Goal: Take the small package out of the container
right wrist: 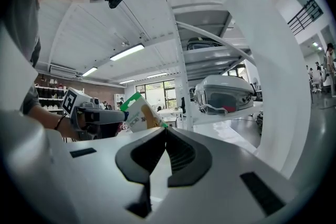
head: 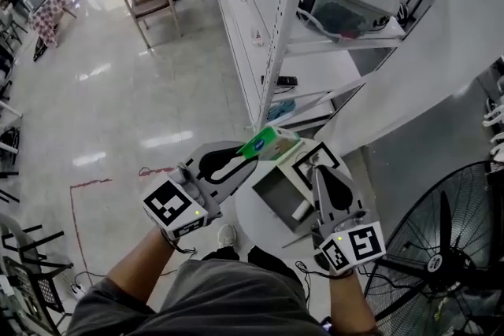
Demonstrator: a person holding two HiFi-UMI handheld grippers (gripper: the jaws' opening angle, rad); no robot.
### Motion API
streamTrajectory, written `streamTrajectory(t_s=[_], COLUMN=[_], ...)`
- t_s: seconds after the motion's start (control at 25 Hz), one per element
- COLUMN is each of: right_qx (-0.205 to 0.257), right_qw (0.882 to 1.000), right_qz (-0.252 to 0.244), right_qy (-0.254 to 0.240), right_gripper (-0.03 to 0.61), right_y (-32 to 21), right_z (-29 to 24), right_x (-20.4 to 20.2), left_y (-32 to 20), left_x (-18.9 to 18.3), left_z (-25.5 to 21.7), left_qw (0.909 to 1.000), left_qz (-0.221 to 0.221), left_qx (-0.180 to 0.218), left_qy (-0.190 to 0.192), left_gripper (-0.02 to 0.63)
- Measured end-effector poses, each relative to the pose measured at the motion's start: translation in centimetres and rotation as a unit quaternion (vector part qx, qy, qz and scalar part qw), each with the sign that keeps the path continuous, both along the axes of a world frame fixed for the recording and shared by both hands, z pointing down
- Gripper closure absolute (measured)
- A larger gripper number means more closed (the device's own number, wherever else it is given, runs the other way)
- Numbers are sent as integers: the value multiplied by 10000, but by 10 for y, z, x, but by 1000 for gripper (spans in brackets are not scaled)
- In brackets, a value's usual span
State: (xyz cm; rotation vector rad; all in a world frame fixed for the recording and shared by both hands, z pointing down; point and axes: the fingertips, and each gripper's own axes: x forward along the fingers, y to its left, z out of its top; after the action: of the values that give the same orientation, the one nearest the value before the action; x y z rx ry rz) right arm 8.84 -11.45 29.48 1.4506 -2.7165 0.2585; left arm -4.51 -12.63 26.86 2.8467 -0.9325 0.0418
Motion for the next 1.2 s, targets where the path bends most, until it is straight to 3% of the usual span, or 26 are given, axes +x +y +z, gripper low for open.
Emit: streamTrajectory(t_s=[0.24,0.68,0.92,1.2], right_qx=[169,513,696,665], right_qw=[9998,9986,9975,9977], right_qz=[50,89,19,35], right_qy=[40,130,132,116], right_gripper=[557,557,557,557], right_y=[7,18,28,28], right_z=[-17,-49,-66,-64], right_x=[0,2,-6,-6], left_y=[11,23,24,26], left_x=[-5,-5,-8,-12], left_z=[-23,-44,-56,-47], left_qw=[9998,9997,9976,9989], left_qz=[13,43,-18,-86], left_qx=[215,253,685,452], left_qy=[29,4,25,-85], left_gripper=[517,517,517,517])
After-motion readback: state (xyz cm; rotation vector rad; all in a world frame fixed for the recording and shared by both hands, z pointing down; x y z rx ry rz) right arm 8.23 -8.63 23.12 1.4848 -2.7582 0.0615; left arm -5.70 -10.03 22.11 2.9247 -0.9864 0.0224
